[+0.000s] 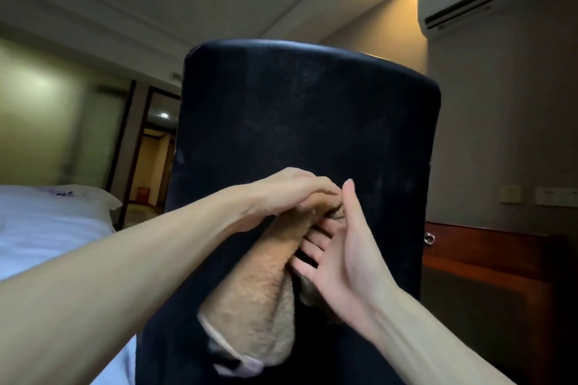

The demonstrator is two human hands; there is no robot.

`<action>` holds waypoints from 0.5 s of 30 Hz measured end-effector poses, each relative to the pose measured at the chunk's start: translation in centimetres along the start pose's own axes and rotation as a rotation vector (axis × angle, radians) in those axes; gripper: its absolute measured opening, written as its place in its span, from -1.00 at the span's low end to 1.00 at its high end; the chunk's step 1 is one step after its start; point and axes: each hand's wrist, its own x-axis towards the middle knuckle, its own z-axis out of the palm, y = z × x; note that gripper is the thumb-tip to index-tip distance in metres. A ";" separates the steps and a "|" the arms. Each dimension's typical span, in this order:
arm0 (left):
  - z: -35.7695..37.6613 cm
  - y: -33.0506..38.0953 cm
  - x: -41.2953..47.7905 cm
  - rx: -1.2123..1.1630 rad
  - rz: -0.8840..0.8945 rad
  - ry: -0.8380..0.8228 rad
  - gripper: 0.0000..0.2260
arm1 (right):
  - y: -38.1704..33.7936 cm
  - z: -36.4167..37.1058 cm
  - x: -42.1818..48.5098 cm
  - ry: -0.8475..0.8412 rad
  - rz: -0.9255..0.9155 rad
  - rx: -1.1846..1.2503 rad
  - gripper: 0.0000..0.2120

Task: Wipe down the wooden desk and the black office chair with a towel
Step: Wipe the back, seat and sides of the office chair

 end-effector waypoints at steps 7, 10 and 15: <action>2.1 0.6 -0.2 -0.128 0.102 -0.199 -0.64 | 0.4 0.2 0.0 0.200 -0.122 0.300 -0.62; 2.3 0.0 0.4 -0.048 0.189 -0.075 -0.68 | 0.7 -0.6 0.0 0.288 -0.109 0.205 -0.67; -2.0 -2.4 0.9 -0.031 0.237 0.473 -0.76 | -1.2 -2.1 0.1 0.632 -0.262 -0.253 -0.73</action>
